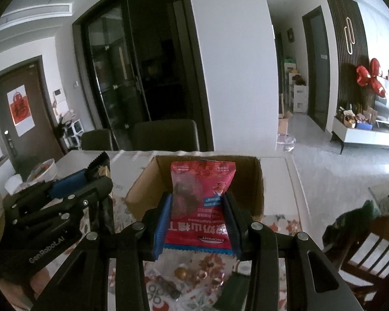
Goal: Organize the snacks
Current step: 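Carry both snacks over the cardboard box and open both tools to drop them, then withdraw both tools from the box back toward the remaining snacks, then grasp a wrapped chocolate with the left tool while the right tool grasps the dark green bar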
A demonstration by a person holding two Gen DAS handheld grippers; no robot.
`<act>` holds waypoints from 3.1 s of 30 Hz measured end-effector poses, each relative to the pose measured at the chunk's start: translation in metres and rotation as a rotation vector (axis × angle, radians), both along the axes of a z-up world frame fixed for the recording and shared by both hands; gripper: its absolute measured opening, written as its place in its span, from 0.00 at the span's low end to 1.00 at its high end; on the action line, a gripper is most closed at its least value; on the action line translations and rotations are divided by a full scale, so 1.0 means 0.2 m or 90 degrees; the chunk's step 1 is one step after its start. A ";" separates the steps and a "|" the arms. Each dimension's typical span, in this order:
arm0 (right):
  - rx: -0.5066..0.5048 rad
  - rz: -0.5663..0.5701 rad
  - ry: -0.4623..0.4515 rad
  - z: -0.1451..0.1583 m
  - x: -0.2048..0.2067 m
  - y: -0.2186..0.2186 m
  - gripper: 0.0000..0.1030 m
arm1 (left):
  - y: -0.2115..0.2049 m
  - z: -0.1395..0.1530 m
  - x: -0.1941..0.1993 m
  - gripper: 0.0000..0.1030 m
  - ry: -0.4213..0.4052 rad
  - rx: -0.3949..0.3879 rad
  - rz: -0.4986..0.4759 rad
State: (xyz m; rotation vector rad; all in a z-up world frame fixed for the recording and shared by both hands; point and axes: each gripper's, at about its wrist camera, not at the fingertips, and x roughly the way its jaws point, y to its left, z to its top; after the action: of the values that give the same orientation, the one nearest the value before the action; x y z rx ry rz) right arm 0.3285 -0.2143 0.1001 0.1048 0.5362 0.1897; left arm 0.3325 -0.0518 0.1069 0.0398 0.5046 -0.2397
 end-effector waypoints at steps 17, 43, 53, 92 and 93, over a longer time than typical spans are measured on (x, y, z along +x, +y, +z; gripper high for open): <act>-0.009 -0.006 0.052 -0.03 0.36 -0.06 0.40 | -0.10 -0.06 0.43 0.38 0.061 0.043 -0.012; -0.023 -0.066 0.058 -0.09 0.18 -0.08 0.58 | -0.05 -0.06 0.16 0.77 0.050 0.062 -0.008; -0.017 -0.076 0.042 -0.09 -0.02 -0.08 0.58 | -0.06 -0.08 -0.02 0.77 0.033 0.066 -0.030; 0.011 -0.132 0.252 -0.82 -0.16 -0.14 0.58 | -0.24 -0.77 -0.04 0.62 0.162 0.124 -0.184; 0.013 -0.133 0.255 -0.83 -0.15 -0.13 0.58 | -0.25 -0.78 -0.03 0.62 0.167 0.126 -0.192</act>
State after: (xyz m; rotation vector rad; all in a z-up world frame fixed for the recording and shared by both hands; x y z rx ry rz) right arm 0.2983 -0.2412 -0.0658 0.2201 0.9166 -0.0320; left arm 0.3267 -0.1025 -0.0497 0.2809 0.7827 -0.4932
